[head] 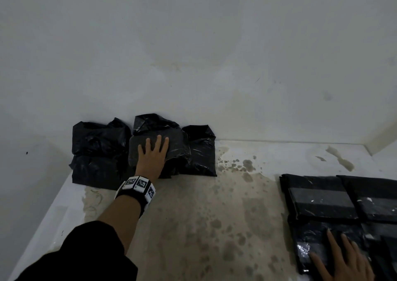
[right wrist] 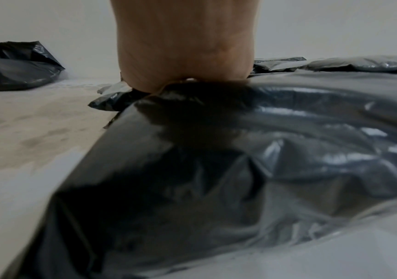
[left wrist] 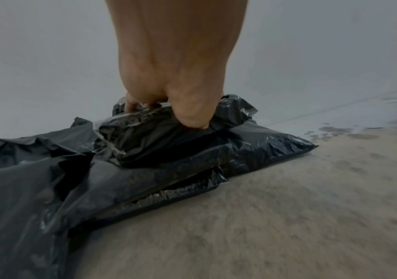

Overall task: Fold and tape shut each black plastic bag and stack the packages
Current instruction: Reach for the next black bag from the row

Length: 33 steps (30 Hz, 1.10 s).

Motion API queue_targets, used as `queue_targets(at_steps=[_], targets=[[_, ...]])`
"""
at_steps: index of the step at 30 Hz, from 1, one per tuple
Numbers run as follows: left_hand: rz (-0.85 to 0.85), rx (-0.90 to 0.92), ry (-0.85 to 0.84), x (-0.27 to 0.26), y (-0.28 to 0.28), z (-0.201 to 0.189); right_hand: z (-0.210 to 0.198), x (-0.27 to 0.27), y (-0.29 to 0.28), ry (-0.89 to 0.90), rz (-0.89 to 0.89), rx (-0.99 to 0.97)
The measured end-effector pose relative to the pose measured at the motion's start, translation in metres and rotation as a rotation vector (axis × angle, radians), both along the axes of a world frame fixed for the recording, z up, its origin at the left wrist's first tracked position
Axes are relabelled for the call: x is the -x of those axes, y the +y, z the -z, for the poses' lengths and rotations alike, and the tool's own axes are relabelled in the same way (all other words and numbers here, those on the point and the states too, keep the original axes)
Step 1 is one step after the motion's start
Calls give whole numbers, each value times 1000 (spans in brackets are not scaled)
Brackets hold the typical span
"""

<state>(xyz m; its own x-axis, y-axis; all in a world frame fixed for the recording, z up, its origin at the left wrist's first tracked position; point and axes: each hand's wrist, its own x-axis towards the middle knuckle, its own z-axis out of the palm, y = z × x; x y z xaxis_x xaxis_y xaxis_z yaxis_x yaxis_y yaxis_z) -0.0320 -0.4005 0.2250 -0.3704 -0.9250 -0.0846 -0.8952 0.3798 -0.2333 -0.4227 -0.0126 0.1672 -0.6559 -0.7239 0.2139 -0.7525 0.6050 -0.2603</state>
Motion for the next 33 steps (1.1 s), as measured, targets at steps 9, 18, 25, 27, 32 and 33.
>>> queue_targets(at_steps=[9, 18, 25, 27, 32, 33], targets=[[241, 311, 288, 18, 106, 1, 0, 1, 3, -98, -2, -61], [348, 104, 296, 50, 294, 71, 5, 14, 16, -142, -85, -190], [305, -121, 310, 60, 335, 83, 6, 18, 19, -149, -133, -169], [298, -126, 370, 60, 327, 74, 4, 19, 20, -167, -143, -165], [6, -133, 466, 45, 285, 63, -10, 13, 19, -159, -181, -63], [-27, -158, 458, 43, 280, 65, -15, 8, 14, -146, -229, -5]])
